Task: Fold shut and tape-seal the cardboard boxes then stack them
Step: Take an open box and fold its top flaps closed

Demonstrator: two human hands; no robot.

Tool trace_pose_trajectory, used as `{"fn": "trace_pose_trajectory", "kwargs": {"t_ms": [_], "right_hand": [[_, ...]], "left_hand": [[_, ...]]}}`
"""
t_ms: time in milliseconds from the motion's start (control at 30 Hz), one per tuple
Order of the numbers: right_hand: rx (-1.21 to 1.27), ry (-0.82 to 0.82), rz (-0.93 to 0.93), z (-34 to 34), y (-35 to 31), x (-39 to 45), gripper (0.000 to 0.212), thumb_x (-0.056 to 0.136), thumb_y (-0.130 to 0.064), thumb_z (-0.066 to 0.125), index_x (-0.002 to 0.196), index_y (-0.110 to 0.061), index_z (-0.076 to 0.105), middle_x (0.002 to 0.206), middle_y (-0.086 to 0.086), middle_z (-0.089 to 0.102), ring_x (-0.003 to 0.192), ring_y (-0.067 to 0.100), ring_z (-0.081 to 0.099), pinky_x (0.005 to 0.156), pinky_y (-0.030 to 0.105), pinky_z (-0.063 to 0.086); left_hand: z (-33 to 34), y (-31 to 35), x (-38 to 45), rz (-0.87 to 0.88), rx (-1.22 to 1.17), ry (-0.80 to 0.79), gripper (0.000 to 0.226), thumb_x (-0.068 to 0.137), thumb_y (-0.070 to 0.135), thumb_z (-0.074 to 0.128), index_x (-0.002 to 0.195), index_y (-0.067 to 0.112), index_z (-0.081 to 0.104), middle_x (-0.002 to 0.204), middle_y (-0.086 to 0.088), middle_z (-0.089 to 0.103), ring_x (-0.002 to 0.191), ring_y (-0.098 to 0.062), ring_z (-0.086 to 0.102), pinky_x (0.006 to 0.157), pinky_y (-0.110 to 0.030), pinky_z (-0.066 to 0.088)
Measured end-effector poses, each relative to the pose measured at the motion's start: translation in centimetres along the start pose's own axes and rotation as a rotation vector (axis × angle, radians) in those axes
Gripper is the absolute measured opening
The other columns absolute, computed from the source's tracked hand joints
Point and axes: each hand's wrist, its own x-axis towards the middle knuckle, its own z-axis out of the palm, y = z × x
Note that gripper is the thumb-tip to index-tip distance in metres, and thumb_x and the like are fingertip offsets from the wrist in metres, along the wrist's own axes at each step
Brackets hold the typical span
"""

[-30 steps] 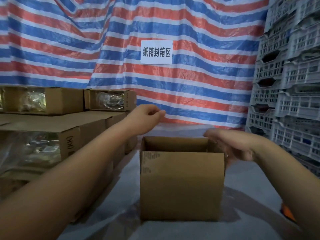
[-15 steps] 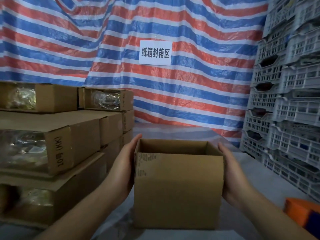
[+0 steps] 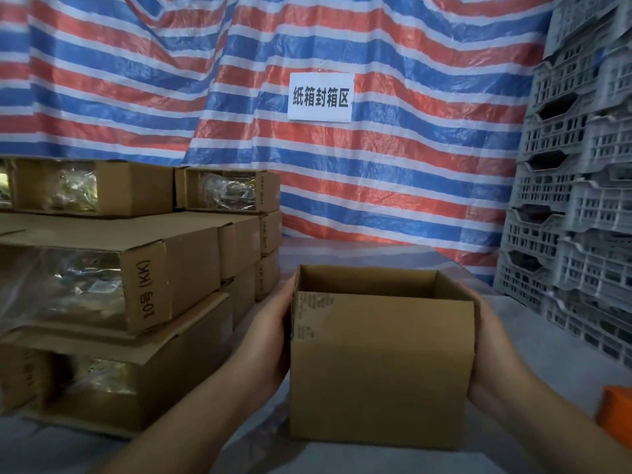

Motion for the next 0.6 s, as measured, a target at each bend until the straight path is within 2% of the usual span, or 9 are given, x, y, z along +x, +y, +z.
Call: {"fn": "trace_pose_trajectory", "kwargs": {"t_ms": [100, 167, 233, 300, 367, 433, 500, 533, 600], "right_hand": [[-0.012, -0.054, -0.016, 0.2, -0.1, -0.3, 0.051, 0.093, -0.055, 0.053, 0.073, -0.017, 0.081, 0.077, 0.013, 0.075, 0.062, 0.025, 0.072, 0.048, 0.031, 0.056], [-0.017, -0.069, -0.054, 0.5, -0.5, -0.4, 0.045, 0.088, -0.056, 0.055, 0.074, -0.022, 0.081, 0.077, 0.010, 0.075, 0.063, 0.021, 0.072, 0.050, 0.028, 0.055], [-0.066, -0.022, -0.232, 0.4, -1.1, 0.0, 0.033, 0.086, -0.053, 0.056, 0.086, -0.031, 0.080, 0.095, 0.004, 0.077, 0.081, 0.015, 0.073, 0.063, 0.028, 0.057], [-0.243, 0.036, -0.501, -0.1, -1.9, 0.2, 0.027, 0.095, -0.045, 0.050, 0.099, -0.034, 0.075, 0.117, -0.005, 0.071, 0.111, 0.014, 0.066, 0.089, 0.031, 0.051], [-0.577, -0.042, -0.773, -0.6, -2.4, -0.3, 0.031, 0.093, -0.048, 0.046, 0.096, -0.034, 0.074, 0.122, -0.015, 0.065, 0.123, 0.008, 0.056, 0.102, 0.023, 0.042], [-0.784, -0.140, -0.874, -0.8, -2.2, -0.8, 0.023, 0.089, -0.049, 0.053, 0.089, -0.037, 0.073, 0.121, -0.021, 0.062, 0.120, 0.003, 0.055, 0.098, 0.011, 0.039], [-0.789, -0.176, -0.872, -0.5, -1.9, -1.0, 0.011, 0.084, -0.048, 0.066, 0.082, -0.038, 0.073, 0.115, -0.022, 0.063, 0.113, 0.004, 0.059, 0.095, 0.011, 0.041], [-0.762, -0.188, -0.860, -0.4, -1.9, -1.0, 0.009, 0.081, -0.047, 0.073, 0.079, -0.038, 0.073, 0.113, -0.021, 0.064, 0.111, 0.005, 0.061, 0.094, 0.011, 0.042], [-0.723, -0.201, -0.854, -0.3, -2.0, -1.1, 0.010, 0.077, -0.045, 0.073, 0.079, -0.036, 0.075, 0.110, -0.019, 0.066, 0.107, 0.006, 0.062, 0.092, 0.012, 0.044]], "left_hand": [[-0.1, -0.2, 0.1, 0.016, 0.030, -0.046, 0.043, 0.077, 0.047, 0.054, 0.098, 0.012, 0.068, 0.080, -0.007, 0.072, 0.069, -0.016, 0.070, 0.071, -0.034, 0.048], [-0.2, -0.2, 0.3, 0.107, 0.051, -0.046, 0.039, 0.089, 0.046, 0.049, 0.119, 0.025, 0.063, 0.100, -0.001, 0.073, 0.091, -0.014, 0.070, 0.081, -0.036, 0.051], [-0.5, 0.2, 0.7, 0.287, 0.106, 0.000, 0.039, 0.092, 0.052, 0.043, 0.129, 0.044, 0.053, 0.127, 0.011, 0.063, 0.119, -0.012, 0.059, 0.102, -0.042, 0.046], [-0.8, 0.6, 0.7, 0.443, 0.181, 0.027, 0.036, 0.091, 0.059, 0.041, 0.119, 0.049, 0.061, 0.129, 0.021, 0.061, 0.122, -0.001, 0.056, 0.108, -0.043, 0.042], [-1.2, 0.6, 0.7, 0.578, 0.327, 0.040, 0.043, 0.092, 0.066, 0.039, 0.100, 0.040, 0.073, 0.128, 0.029, 0.057, 0.120, 0.009, 0.052, 0.104, -0.029, 0.043], [-1.5, 0.6, 0.5, 0.746, 0.517, -0.001, 0.051, 0.092, 0.063, 0.037, 0.085, 0.030, 0.074, 0.129, 0.030, 0.054, 0.122, 0.011, 0.048, 0.095, -0.014, 0.043], [-1.7, 0.5, 0.5, 0.838, 0.622, -0.039, 0.049, 0.093, 0.058, 0.038, 0.080, 0.026, 0.072, 0.127, 0.025, 0.057, 0.122, 0.002, 0.052, 0.093, -0.013, 0.044], [-1.7, 0.4, 0.5, 0.832, 0.621, -0.044, 0.048, 0.093, 0.056, 0.038, 0.079, 0.025, 0.072, 0.125, 0.021, 0.060, 0.119, -0.002, 0.056, 0.089, -0.014, 0.047], [-1.3, 0.4, 0.5, 0.732, 0.499, -0.060, 0.053, 0.093, 0.061, 0.037, 0.077, 0.025, 0.072, 0.118, 0.016, 0.066, 0.109, -0.004, 0.062, 0.081, -0.016, 0.049]]}}
